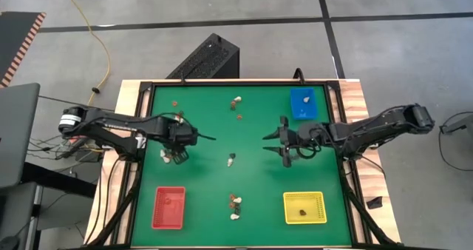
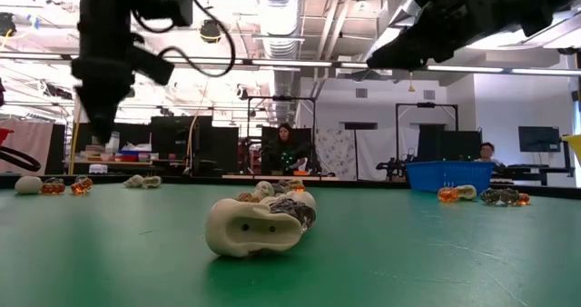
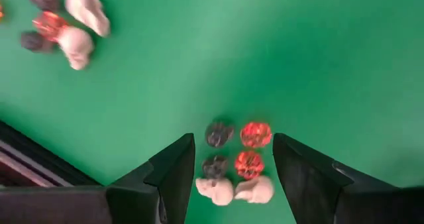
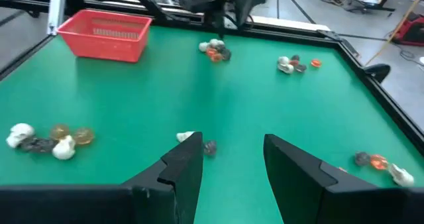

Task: Sort Halloween decoration
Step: Put the orange pumpkin toy into the red bin

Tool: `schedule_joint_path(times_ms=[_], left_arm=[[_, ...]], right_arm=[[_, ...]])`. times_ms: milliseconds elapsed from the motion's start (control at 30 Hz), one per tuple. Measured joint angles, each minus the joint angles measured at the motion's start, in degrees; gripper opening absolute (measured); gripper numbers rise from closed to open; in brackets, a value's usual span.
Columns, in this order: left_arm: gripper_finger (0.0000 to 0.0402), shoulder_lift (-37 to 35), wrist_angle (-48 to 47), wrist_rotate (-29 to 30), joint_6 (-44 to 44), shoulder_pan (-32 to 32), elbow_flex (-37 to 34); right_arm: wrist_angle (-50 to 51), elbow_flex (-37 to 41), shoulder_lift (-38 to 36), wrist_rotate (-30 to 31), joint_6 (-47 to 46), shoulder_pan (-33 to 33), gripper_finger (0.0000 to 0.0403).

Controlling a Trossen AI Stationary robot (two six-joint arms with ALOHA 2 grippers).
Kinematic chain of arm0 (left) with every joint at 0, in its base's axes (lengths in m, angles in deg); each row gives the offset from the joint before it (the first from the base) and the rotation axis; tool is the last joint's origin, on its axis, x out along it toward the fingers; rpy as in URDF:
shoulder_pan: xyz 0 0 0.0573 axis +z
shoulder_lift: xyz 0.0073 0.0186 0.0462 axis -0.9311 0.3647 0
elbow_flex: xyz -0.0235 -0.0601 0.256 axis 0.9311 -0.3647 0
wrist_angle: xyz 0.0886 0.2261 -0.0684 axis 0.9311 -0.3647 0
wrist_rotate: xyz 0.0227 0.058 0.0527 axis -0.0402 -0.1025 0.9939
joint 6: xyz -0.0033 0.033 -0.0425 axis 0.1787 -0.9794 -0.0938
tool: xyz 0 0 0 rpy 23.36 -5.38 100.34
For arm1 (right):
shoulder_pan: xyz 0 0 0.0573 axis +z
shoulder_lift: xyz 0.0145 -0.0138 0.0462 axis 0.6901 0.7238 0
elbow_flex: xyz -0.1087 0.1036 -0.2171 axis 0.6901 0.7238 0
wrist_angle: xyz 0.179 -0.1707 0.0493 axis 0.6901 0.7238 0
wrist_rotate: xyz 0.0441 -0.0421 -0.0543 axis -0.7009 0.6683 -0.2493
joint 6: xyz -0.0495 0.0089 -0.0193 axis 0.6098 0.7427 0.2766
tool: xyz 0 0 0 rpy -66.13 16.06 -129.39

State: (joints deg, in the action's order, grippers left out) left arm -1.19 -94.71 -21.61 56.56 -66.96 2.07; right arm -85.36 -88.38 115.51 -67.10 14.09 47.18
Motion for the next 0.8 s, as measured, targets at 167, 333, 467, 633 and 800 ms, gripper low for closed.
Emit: schedule_joint_path(times_ms=[167,333,467,633,800], left_arm=[[0.0194,2.3,1.3,-2.1,-7.2,2.5,-3.3],[0.0185,2.4,5.1,-4.2,-12.7,5.6,-5.1],[0.0175,2.4,5.4,-5.7,-13.2,8.2,-5.5],[0.0168,2.4,8.6,-15.9,-14.4,8.7,-5.5],[0.0171,2.4,10.7,-17.0,-19.1,4.3,-5.5]], right_arm=[[1.7,0.0,0.0,-0.2,1.3,-1.1,0.0189],[2.0,0.0,0.0,-0.4,2.5,-1.2,0.0189],[2.1,0.0,0.0,-0.4,3.0,-1.2,0.0189],[2.5,0.0,0.0,-0.4,3.0,-1.2,0.0189],[2.6,0.0,0.1,-0.5,3.8,-1.2,0.0189]])
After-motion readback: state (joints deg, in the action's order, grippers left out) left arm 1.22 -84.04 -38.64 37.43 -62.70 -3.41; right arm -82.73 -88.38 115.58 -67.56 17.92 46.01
